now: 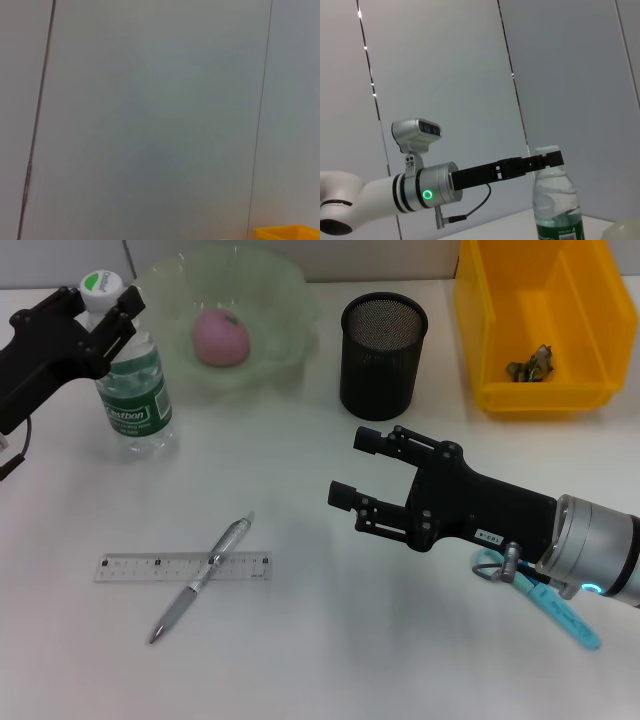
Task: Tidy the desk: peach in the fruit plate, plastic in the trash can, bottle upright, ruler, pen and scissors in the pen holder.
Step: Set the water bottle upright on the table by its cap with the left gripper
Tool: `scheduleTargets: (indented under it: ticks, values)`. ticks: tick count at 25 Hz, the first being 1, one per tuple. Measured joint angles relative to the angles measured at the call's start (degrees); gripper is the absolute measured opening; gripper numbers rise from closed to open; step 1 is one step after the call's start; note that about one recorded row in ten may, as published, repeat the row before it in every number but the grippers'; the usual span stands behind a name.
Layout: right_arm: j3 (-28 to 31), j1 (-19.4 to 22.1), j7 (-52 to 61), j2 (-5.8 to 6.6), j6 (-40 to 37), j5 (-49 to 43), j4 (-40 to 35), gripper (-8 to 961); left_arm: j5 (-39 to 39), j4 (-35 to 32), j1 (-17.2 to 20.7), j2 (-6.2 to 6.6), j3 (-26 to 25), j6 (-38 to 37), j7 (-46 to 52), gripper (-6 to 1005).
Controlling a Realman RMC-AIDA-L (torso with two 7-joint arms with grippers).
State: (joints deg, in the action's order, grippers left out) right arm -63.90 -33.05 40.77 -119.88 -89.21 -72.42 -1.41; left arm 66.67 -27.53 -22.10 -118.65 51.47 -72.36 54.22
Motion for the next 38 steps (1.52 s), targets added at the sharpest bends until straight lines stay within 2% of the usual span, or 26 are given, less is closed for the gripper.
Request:
scheduleTargets:
  ticks: [11,38]
  values:
    - [0.0,-0.1,-0.1,0.0,0.7,0.0,0.0,742,0.0,2.5,-1.0,0.15,0.1,0.9,0.0,479]
    - [0.5,-0.1,-0.2,0.0,0.8,0.0,0.0,742,0.0,2.7,-1.3,0.18,0.5,0.7,0.1,487]
